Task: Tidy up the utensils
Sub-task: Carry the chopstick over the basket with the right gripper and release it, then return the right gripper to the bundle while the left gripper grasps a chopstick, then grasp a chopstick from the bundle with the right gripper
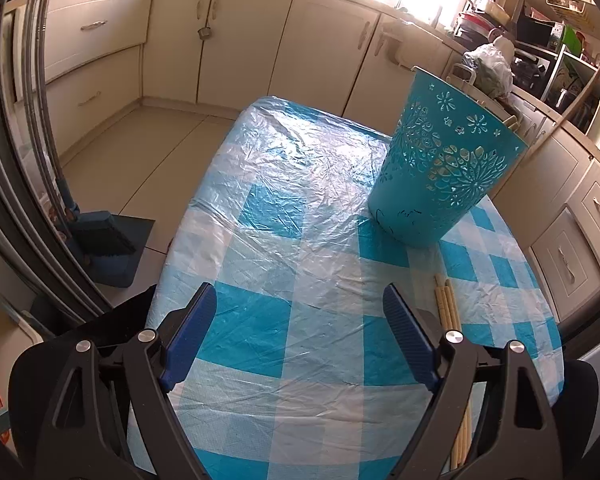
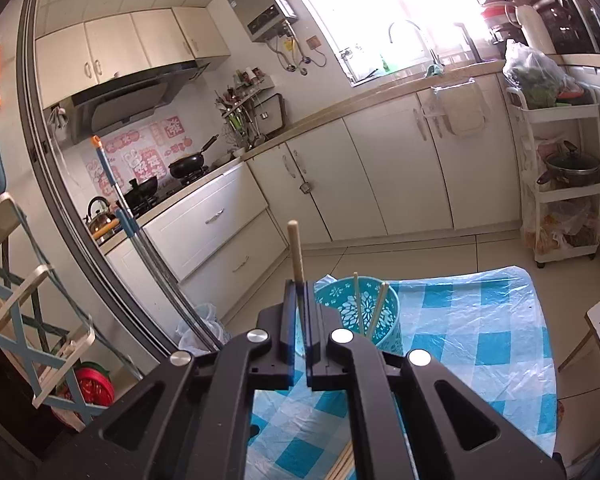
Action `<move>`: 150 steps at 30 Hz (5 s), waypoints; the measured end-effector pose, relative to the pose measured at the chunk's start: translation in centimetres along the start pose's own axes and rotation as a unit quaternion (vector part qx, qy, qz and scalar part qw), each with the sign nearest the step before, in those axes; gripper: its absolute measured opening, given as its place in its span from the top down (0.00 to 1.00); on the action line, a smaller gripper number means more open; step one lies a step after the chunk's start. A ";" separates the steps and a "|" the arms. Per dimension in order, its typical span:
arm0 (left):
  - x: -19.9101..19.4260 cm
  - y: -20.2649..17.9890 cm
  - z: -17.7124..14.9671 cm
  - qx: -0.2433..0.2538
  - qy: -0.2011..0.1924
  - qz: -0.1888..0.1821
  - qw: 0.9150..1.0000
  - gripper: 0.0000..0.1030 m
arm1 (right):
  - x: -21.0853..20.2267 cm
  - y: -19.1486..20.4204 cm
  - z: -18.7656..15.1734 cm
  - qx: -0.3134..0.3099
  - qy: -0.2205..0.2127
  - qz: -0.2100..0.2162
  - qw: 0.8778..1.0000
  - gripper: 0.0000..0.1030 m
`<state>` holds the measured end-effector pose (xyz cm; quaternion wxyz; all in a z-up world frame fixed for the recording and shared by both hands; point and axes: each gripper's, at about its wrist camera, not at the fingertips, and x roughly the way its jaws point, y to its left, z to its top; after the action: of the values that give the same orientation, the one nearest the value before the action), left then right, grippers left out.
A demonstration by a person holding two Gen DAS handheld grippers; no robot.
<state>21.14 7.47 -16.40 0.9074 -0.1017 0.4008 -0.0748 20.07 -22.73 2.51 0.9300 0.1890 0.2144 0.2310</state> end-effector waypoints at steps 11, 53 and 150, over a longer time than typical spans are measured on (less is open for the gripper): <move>0.5 0.2 -0.1 -0.009 0.005 -0.002 1.000 0.21 | 1.0 1.7 5.8 -0.042 -0.039 -0.014 0.998 0.96; -3.0 -2.1 -1.4 0.023 0.016 0.001 1.000 0.12 | 8.1 -3.9 -17.9 -0.018 0.209 -0.222 0.952 0.72; 6.9 -9.9 -0.3 0.179 0.127 -0.007 0.976 0.95 | 8.9 -2.7 -19.1 -0.103 0.303 -0.220 0.921 0.94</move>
<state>24.94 -3.64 -19.07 0.8521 0.0700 0.4922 -0.1638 18.83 -15.60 -17.42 0.8622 -0.0392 0.4974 0.0878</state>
